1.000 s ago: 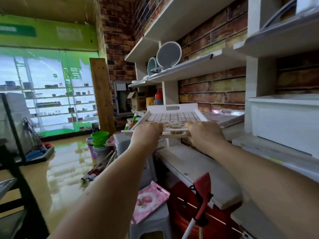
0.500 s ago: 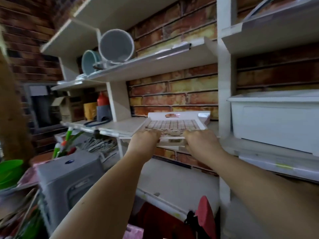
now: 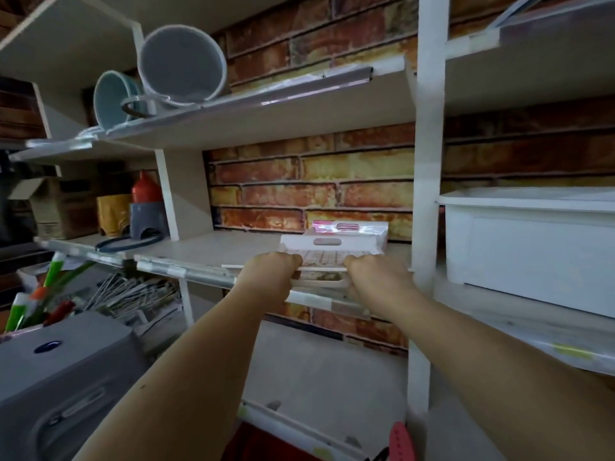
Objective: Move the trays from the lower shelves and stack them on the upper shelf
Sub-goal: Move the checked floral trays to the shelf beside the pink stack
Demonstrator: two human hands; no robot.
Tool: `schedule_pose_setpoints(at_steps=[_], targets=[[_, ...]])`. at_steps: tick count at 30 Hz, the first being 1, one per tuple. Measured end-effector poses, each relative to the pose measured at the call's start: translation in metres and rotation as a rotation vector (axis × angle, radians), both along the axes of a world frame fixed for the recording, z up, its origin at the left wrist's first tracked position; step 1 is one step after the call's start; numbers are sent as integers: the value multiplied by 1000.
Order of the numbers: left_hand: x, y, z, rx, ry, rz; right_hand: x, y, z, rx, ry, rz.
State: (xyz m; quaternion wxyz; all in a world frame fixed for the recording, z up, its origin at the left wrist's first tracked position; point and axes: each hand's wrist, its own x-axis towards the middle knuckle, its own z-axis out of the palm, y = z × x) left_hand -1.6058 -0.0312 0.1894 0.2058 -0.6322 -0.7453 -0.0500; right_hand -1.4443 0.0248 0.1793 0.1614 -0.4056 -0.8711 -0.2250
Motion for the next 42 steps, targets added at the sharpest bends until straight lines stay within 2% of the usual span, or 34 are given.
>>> schedule_pose_setpoints(at_steps=[9,15,19,28,33,36,42], targets=[[-51,64,-7,-59,-33,-150,-43,49,-8,-9,-19,-106],[-85,101,-11,-91,-162,-265,-78,75,-6,-162,8,-163],[-99,124,-14,-72,-170,-328,-92,86,-7,-232,61,-213],[-116,160,-17,-105,-165,-368,-112,111,-10,-301,79,-285],[-125,184,-40,-216,-273,-383,-119,123,-27,-481,83,-334],[-126,192,-49,-191,-240,-387,-120,127,-36,-473,50,-366],[-125,193,-45,-243,-291,-397,-119,134,-31,-593,69,-351]])
